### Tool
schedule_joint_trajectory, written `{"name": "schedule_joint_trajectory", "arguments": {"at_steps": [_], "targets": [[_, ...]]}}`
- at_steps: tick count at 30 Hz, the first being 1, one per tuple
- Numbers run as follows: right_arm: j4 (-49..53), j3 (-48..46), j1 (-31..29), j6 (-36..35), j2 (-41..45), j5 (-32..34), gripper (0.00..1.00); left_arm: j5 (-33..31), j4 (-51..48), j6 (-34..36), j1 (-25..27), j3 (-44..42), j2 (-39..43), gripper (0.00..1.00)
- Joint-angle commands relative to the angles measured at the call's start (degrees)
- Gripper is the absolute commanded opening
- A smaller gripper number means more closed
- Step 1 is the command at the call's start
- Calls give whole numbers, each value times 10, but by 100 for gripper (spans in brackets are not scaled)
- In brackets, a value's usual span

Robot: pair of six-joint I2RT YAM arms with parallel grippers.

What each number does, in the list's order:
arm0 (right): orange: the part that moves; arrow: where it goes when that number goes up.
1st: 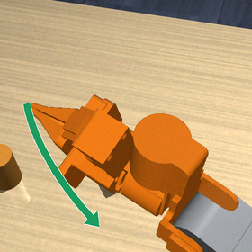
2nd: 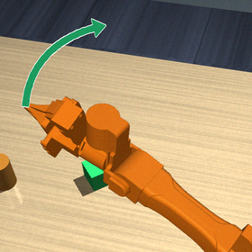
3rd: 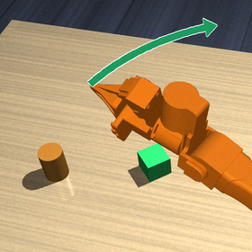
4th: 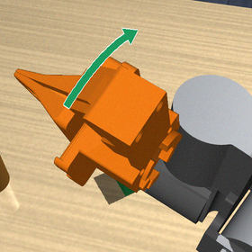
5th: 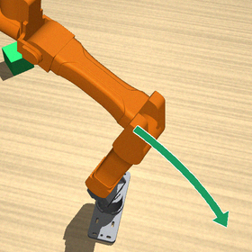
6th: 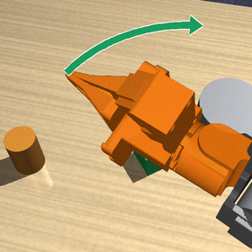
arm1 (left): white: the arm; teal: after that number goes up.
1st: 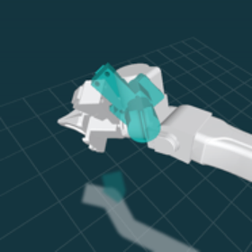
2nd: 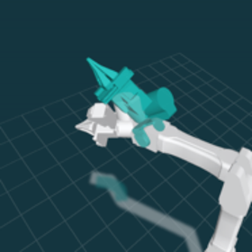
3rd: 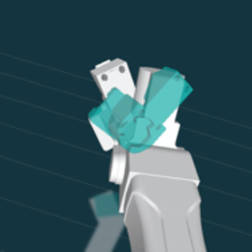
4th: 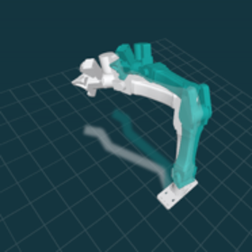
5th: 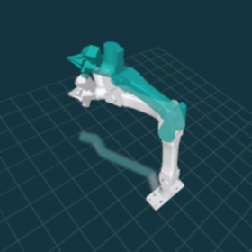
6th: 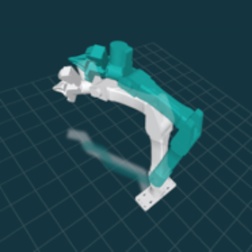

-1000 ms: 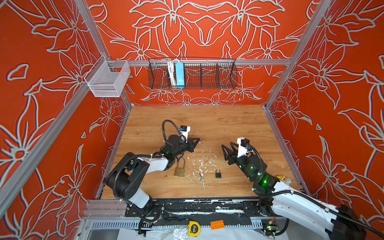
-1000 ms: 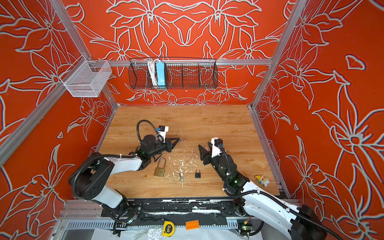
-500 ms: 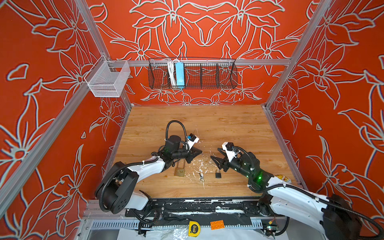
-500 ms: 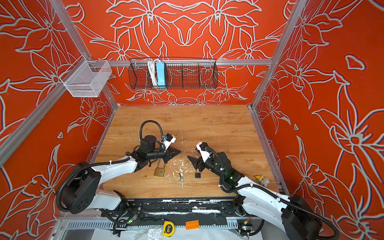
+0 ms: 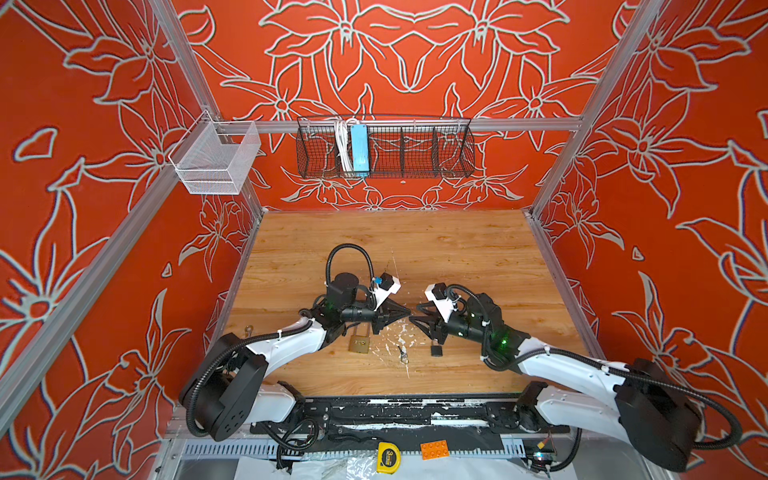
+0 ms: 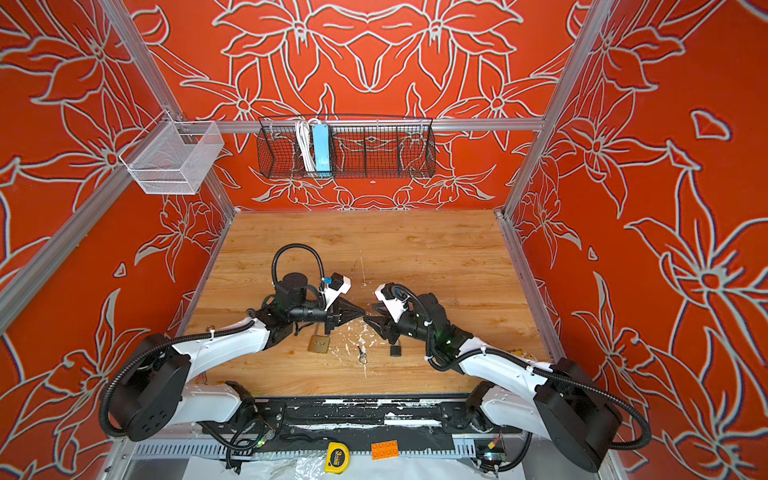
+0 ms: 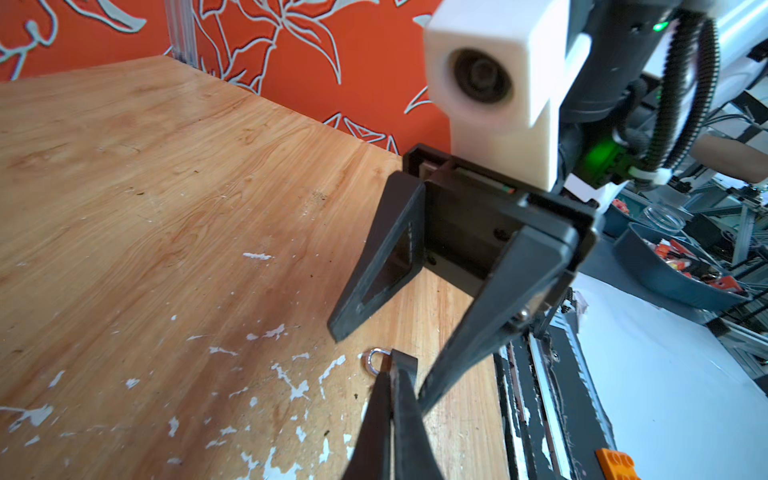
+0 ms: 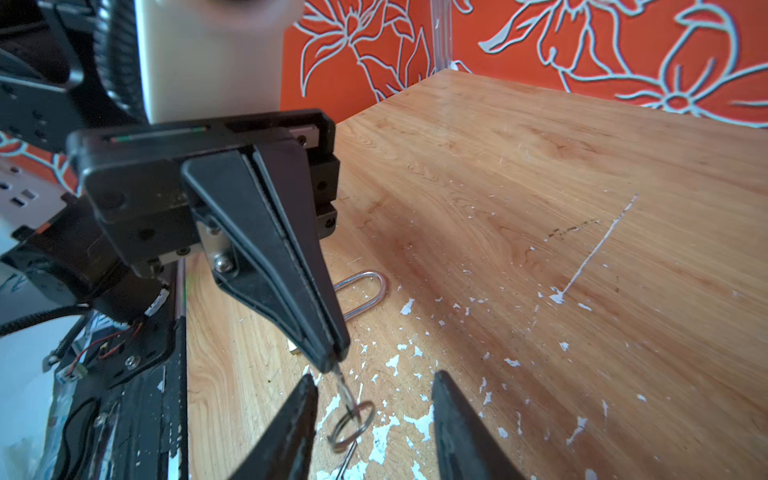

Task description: Unlock with the key

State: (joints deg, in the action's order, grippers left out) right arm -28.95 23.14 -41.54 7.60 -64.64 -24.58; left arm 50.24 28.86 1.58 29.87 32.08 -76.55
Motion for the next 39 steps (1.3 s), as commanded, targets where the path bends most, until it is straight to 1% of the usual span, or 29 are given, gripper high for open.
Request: {"name": "schedule_joint_trajectory", "arguments": {"at_steps": [1,7,10,12,18,22,26,28,35,38,39], "targets": [[-4,21,3,-5,-6,-26,41,19,18,10,3,1,9,0],[13,31,6,-5,-19,-38,39,5,19,12,3,-9,29,0],[15,35,7,-2,-28,-47,28,2,16,14,3,-10,36,0],[19,39,8,-2,-32,-48,26,-2,16,14,3,-12,40,0],[11,30,12,5,-20,-39,25,-1,14,15,3,-10,37,0],[10,22,16,7,-2,-29,19,-1,13,15,3,-9,34,0],[9,21,21,9,-1,-31,18,-3,12,16,3,-9,36,0],[11,23,22,9,-4,-33,15,-5,13,16,3,-11,38,0],[18,25,24,8,-8,-32,14,-24,16,18,3,-21,57,0],[18,27,25,8,-11,-34,11,-25,18,17,3,-22,60,0],[18,27,25,10,-12,-34,7,-25,19,18,3,-22,59,0]]}}
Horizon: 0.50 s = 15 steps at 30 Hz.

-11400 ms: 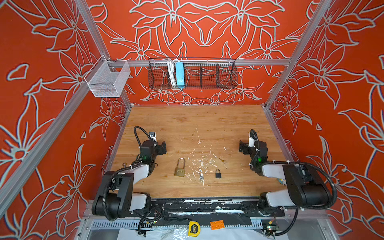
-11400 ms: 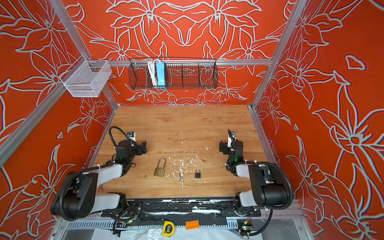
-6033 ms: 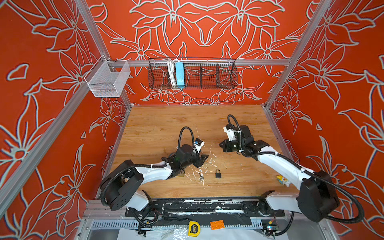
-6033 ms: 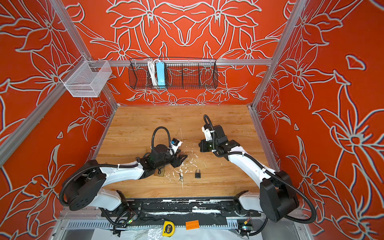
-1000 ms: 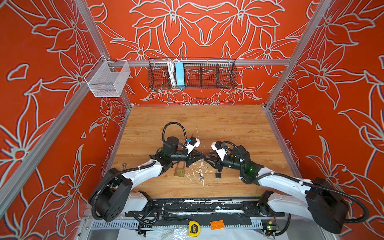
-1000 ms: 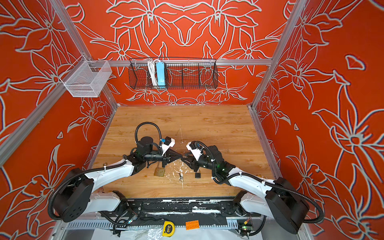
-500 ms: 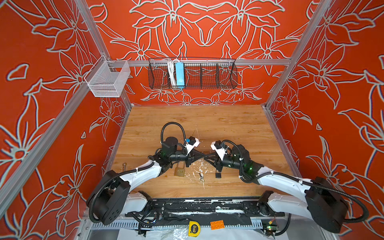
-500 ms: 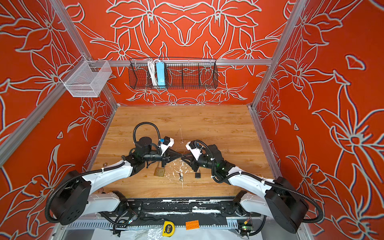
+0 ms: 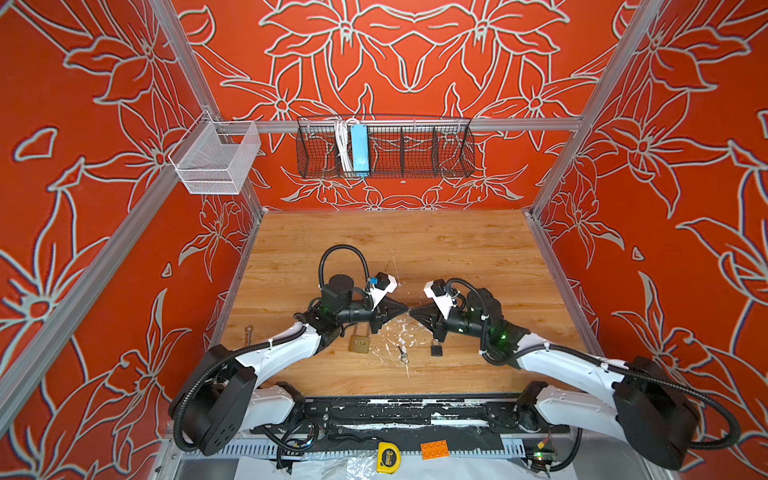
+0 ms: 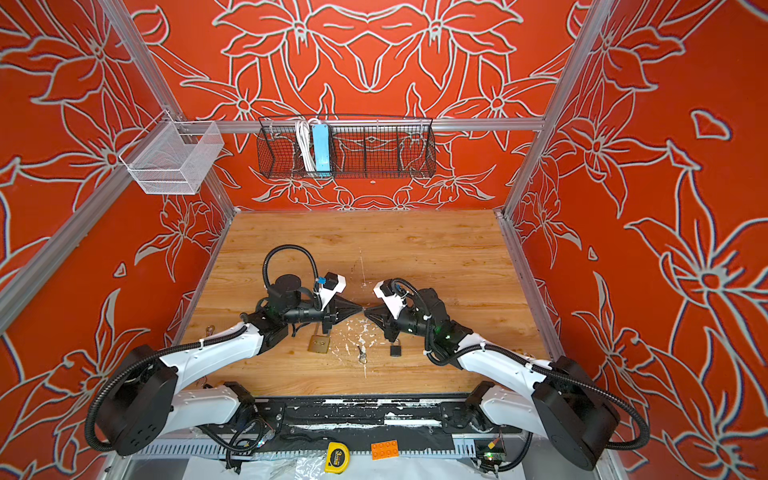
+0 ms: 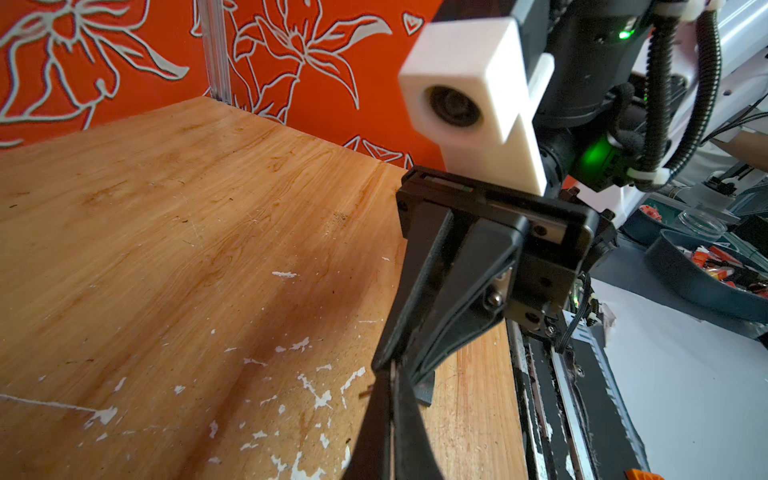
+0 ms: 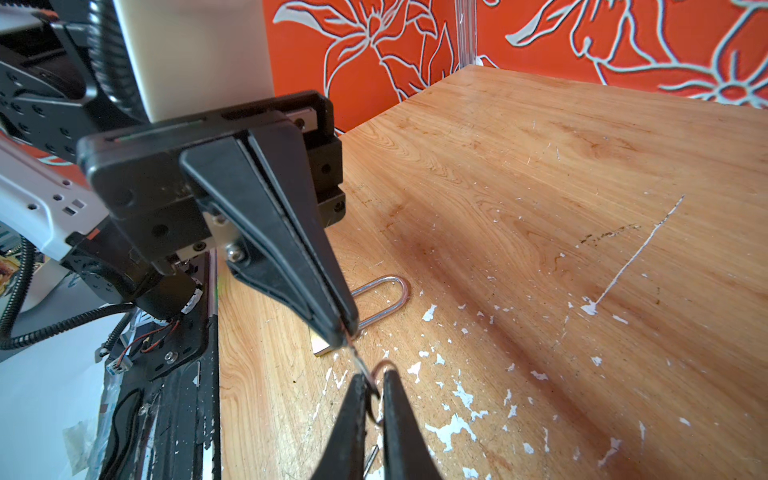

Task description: Unlock with the key

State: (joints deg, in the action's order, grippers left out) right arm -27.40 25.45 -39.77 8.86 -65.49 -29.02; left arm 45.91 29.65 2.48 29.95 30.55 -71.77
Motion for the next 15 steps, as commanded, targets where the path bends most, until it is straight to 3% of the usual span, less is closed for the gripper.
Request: {"name": "schedule_joint_trajectory", "arguments": {"at_steps": [1,7,10,15], "targets": [[2,4,7,-2,-4,9,4,18,11,9,2,-6,10,0],[-6,2,8,0,-4,-2,3,22,11,7,2,-3,3,0],[-8,0,8,0,-3,5,17,29,11,6,2,-1,-2,0],[-10,-1,8,1,-2,5,18,44,8,4,2,5,-11,0]]}}
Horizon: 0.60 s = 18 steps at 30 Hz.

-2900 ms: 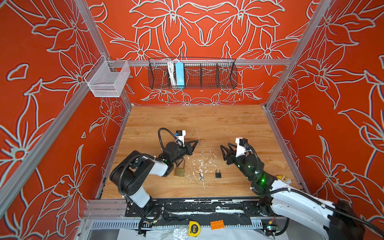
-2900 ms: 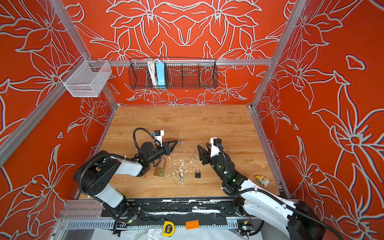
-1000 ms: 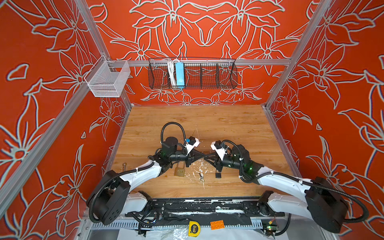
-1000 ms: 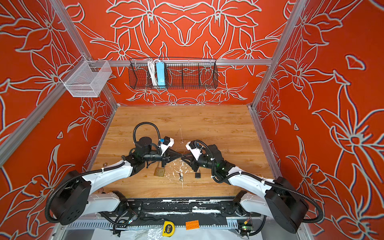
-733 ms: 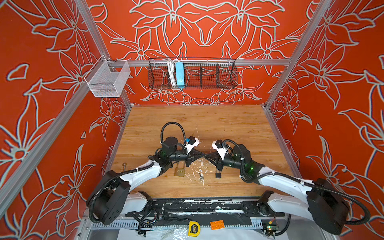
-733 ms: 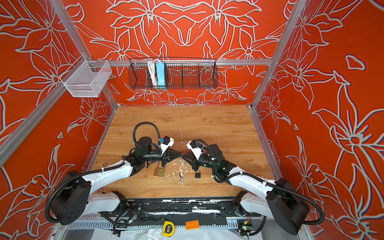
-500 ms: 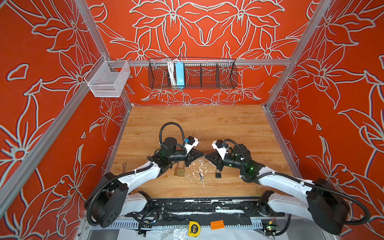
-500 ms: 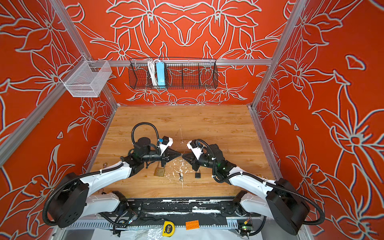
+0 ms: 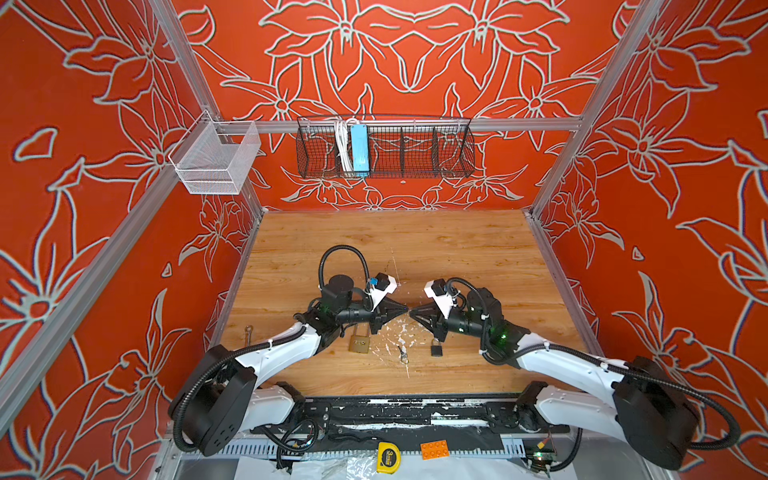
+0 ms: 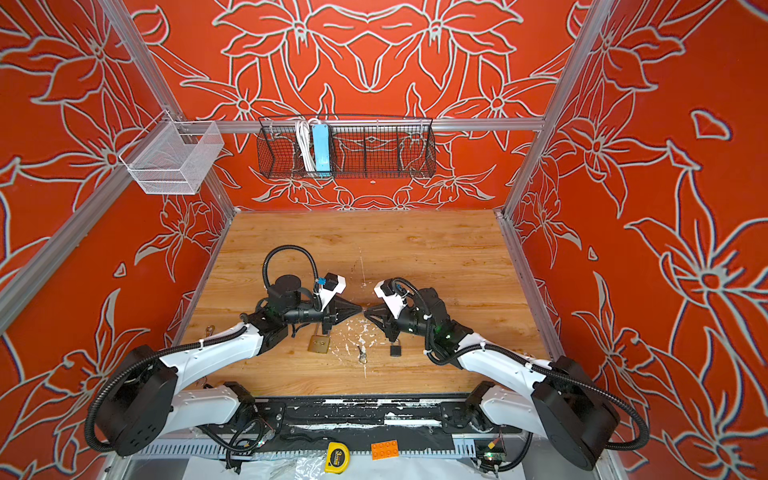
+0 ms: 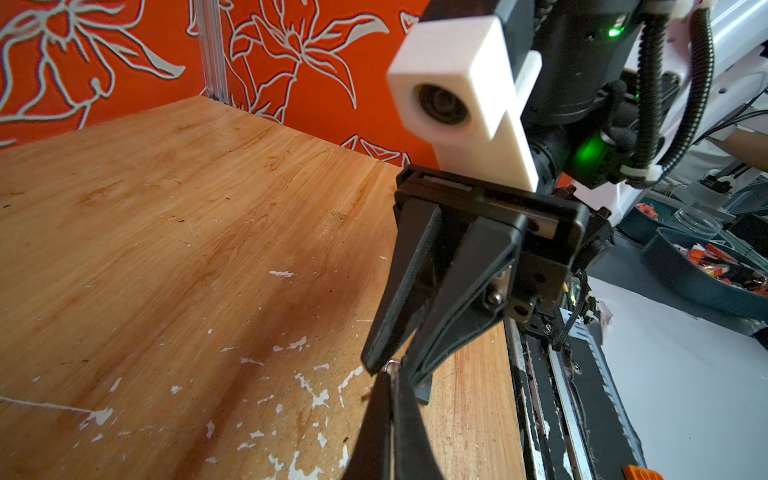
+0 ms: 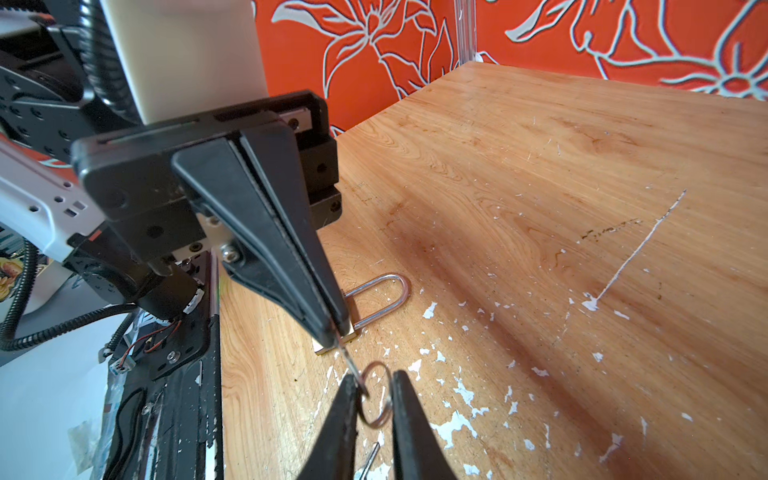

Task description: Unlock with the key

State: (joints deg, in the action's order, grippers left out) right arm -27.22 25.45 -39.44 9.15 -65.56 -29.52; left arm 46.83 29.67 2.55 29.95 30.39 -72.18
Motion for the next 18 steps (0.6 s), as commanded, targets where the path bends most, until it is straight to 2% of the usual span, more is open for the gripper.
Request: {"name": "schedule_joint_trajectory", "arguments": {"at_steps": [1,18], "targets": [[-12,-1,5,-2,-1,9,17,36,8,4,2,8,-8,0],[-2,21,5,-3,-37,-40,14,34,19,-3,2,2,-2,0]]}}
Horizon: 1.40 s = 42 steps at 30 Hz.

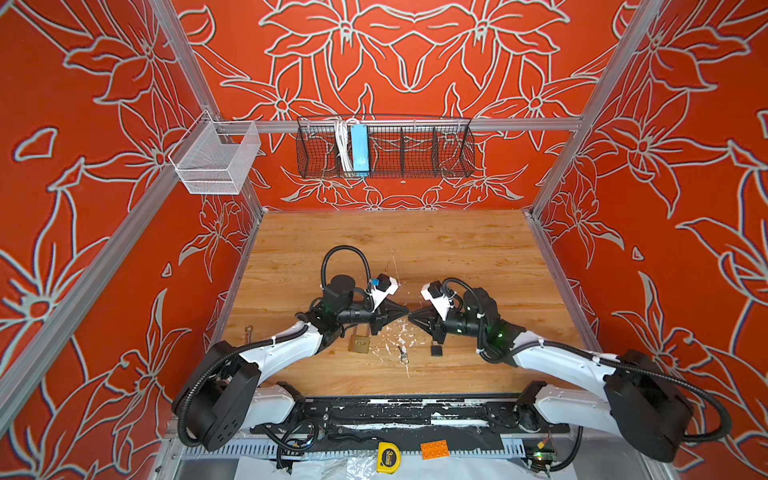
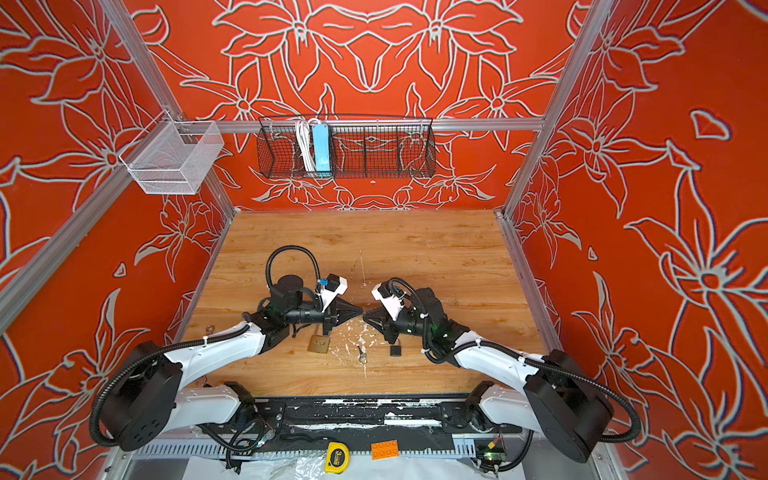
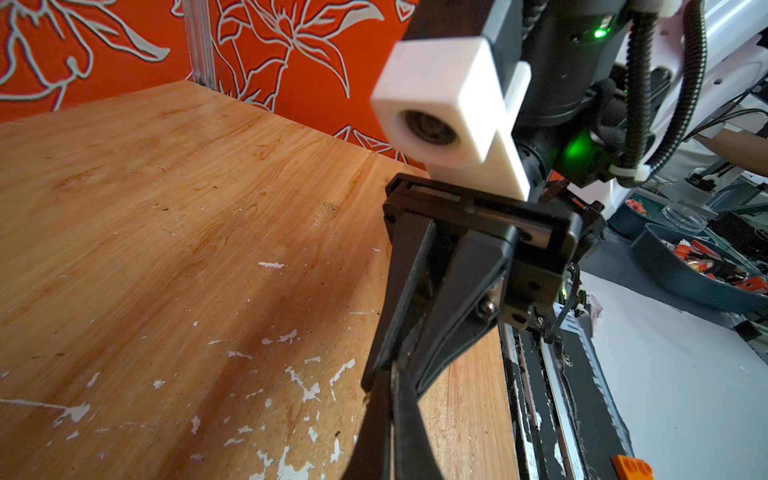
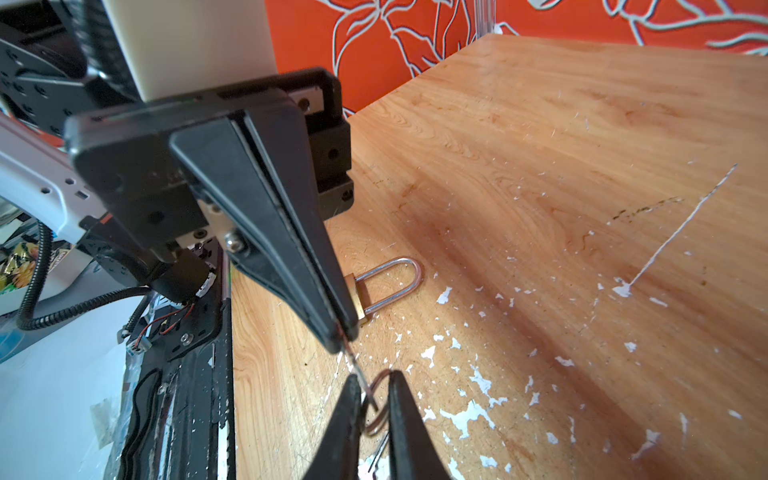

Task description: Unlock with the key

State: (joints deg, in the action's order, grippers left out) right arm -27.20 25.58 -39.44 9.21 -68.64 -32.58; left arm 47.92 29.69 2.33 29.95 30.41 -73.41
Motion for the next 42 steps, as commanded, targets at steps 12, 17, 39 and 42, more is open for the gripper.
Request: {"name": "schedule_joint_trajectory", "arguments": {"at_steps": [12,17,39,42], "targets": [[-12,5,5,-1,19,21,6,38,-5,1,2,17,-4,0],[-13,2,5,-3,26,25,12,44,-4,-1,2,21,-10,0],[2,5,5,-14,25,34,15,45,-4,-4,2,21,-8,0],[8,8,5,-18,19,30,17,45,-4,-5,2,19,-3,0]]}}
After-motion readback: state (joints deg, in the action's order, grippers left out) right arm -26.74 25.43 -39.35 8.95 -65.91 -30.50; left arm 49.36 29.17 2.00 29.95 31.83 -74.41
